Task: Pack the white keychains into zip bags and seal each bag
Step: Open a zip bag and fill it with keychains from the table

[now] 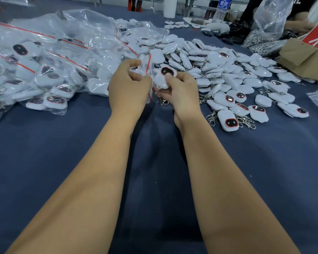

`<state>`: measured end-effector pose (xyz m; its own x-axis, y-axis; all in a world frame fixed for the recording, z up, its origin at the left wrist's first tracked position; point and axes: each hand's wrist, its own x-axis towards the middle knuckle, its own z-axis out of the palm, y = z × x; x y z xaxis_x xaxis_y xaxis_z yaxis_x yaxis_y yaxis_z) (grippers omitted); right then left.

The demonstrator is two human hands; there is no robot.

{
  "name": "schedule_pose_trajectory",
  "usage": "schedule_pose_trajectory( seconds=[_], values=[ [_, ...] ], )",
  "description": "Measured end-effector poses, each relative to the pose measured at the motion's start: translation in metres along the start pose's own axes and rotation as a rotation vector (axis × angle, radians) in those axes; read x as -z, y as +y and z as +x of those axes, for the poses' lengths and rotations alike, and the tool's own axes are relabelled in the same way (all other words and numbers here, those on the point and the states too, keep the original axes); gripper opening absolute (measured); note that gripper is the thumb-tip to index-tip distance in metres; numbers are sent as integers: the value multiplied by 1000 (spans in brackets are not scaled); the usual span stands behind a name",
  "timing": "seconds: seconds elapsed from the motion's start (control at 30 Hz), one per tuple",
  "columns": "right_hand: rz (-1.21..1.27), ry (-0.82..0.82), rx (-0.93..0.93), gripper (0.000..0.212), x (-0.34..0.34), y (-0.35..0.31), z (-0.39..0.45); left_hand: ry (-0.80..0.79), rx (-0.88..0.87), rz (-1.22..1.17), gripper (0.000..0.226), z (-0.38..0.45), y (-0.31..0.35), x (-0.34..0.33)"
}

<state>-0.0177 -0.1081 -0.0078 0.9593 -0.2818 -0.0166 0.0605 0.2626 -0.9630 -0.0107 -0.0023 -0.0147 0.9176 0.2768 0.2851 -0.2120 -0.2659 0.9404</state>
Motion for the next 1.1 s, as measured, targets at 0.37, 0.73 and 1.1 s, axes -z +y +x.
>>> schedule_pose_trajectory(
  seconds=[0.37,0.73,1.1],
  values=[
    [448,-159,50,16,-10,-4,-6,-62,24,-15,22,1,5,2],
    [-1154,-63,375,20,-6,18,-1,27,-158,-42,21,-6,10,-2],
    [-1209,351,495,36,19,-4,3,-86,-166,298,22,-8,-3,-13]
  ],
)
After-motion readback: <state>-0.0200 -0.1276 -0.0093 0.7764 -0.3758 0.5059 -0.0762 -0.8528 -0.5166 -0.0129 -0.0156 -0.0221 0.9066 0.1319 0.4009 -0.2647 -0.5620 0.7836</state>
